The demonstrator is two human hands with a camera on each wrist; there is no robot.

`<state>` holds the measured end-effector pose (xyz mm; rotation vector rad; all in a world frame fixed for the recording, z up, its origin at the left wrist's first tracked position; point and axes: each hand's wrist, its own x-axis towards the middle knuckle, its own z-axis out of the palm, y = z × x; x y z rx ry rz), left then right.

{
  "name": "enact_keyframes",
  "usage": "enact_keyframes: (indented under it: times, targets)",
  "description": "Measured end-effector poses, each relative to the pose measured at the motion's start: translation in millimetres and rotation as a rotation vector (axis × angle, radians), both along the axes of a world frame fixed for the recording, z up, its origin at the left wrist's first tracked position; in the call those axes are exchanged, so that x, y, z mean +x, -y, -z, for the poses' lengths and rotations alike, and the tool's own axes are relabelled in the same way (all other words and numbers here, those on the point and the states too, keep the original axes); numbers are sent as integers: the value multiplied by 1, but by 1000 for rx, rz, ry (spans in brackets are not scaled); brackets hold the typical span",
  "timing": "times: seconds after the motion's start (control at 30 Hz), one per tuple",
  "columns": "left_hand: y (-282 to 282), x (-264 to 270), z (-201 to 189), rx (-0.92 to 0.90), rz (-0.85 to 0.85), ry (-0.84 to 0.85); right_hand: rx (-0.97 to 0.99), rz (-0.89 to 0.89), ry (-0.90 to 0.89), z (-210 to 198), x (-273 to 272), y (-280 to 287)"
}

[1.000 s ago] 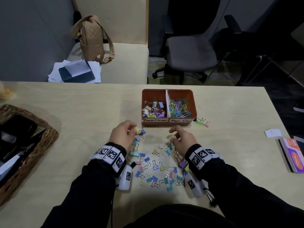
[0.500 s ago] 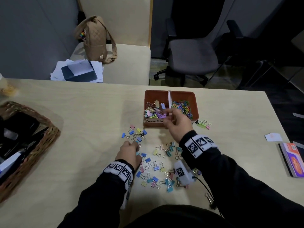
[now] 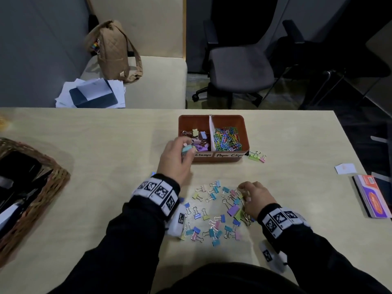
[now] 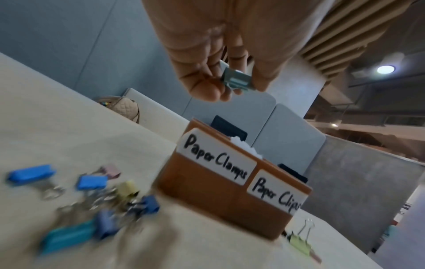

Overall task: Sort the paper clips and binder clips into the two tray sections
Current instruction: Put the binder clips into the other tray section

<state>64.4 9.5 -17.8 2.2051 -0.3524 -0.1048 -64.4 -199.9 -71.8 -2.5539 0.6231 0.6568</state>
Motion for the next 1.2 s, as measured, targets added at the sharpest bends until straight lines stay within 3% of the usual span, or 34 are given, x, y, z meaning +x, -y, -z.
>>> enact_keyframes:
  times: [0.2, 0.33, 0.57, 0.73, 0.93, 1.07, 1.2]
  targets:
    - [9, 17, -2, 58, 20, 7, 49, -41, 51, 4, -12, -7]
    - [-6, -8, 11, 175, 101, -128, -115, -211, 147, 0, -19, -17]
    - [-26, -65, 56, 462, 280, -253, -123, -371, 74, 2, -20, -36]
    - [-48, -70, 70, 498, 139, -250, -217, -448, 38, 4, -23, -44]
    - [-66, -35, 66, 443, -59, -255, -236, -494, 19, 3, -22, -51]
    - [-66, -7, 68, 507, -62, -252, -180, -425, 40, -2, -17, -53]
    - [-60, 8, 74, 552, -40, -283, 121, -188, 238, -25, 11, -57]
